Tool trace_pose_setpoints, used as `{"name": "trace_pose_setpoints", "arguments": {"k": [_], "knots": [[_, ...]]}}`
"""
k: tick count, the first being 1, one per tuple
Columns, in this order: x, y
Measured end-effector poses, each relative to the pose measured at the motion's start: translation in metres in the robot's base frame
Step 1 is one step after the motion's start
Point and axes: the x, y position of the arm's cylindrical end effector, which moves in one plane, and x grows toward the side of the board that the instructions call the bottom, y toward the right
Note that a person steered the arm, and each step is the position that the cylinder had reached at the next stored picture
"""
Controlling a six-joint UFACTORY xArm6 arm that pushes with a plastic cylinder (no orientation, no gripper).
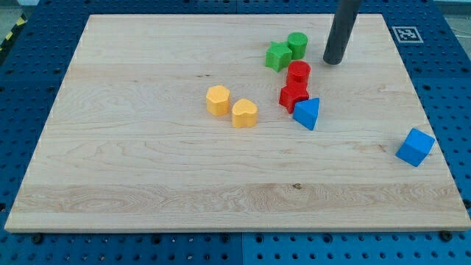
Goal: Move the green circle slightly to the top
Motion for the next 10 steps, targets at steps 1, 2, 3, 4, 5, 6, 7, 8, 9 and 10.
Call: {"name": "trace_pose_setpoints", "arguments": {"k": [1, 2, 3, 4, 5, 6, 7, 8, 9, 10], "knots": [[0.0, -0.02], [-0.003, -0.04], [-0.018, -0.044], [-0.037, -0.044], [-0.053, -0.044], [-0.053, -0.014], [-0.078, 0.026], [-0.129, -0.002], [-0.135, -0.079], [-0.115, -0.157]]}}
